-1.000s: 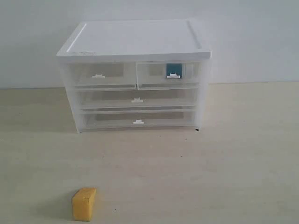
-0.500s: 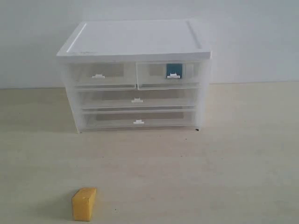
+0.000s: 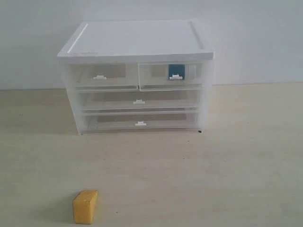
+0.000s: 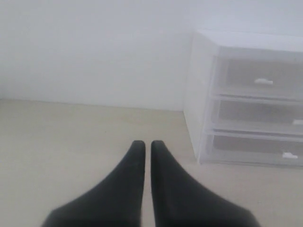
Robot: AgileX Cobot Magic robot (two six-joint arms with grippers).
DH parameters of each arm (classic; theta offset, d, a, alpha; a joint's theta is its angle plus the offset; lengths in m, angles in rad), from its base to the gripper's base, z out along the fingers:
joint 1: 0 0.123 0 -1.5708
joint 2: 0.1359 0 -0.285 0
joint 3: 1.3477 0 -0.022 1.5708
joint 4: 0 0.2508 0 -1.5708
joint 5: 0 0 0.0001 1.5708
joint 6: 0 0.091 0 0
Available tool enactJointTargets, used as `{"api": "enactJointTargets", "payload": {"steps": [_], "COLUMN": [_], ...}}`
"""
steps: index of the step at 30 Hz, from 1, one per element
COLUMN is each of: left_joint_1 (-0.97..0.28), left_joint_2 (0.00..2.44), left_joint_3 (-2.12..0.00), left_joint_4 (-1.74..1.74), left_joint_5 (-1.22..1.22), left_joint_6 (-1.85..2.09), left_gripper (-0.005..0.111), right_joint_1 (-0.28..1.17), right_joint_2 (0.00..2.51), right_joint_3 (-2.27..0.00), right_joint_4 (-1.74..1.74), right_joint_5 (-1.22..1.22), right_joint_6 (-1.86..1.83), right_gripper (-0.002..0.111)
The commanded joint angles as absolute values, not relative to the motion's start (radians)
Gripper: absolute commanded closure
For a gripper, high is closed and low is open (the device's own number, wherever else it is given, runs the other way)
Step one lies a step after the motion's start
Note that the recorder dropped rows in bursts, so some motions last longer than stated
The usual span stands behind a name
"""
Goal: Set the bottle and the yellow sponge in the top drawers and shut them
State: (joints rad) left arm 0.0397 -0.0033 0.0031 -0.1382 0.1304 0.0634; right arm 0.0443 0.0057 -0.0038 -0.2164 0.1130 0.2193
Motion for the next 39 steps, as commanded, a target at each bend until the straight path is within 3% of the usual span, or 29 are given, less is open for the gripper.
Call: {"api": "enactJointTargets", "payload": {"steps": [1, 18, 34, 39], "left_joint_1": [0.037, 0.037, 0.037, 0.037], "left_joint_2": [0.0, 0.0, 0.0, 0.0], "left_joint_3": [0.0, 0.0, 0.0, -0.011], "left_joint_4": [-0.153, -0.213, -0.213, -0.124], "left_joint_5": [0.055, -0.184, -0.232, -0.349], "left_joint_6": [0.069, -0.159, -0.206, -0.312], "left_gripper": [0.102, 0.102, 0.102, 0.102], "right_joint_1": [0.04, 0.04, 0.04, 0.04], "right_joint_2": [0.0, 0.0, 0.0, 0.0], "right_joint_3": [0.0, 0.0, 0.0, 0.0], "right_joint_4": [-0.215, -0.218, -0.214, -0.214], "right_joint_5": [0.096, 0.281, 0.318, 0.32], "right_joint_6": [0.219, 0.231, 0.26, 0.26], "right_gripper": [0.108, 0.108, 0.108, 0.108]}}
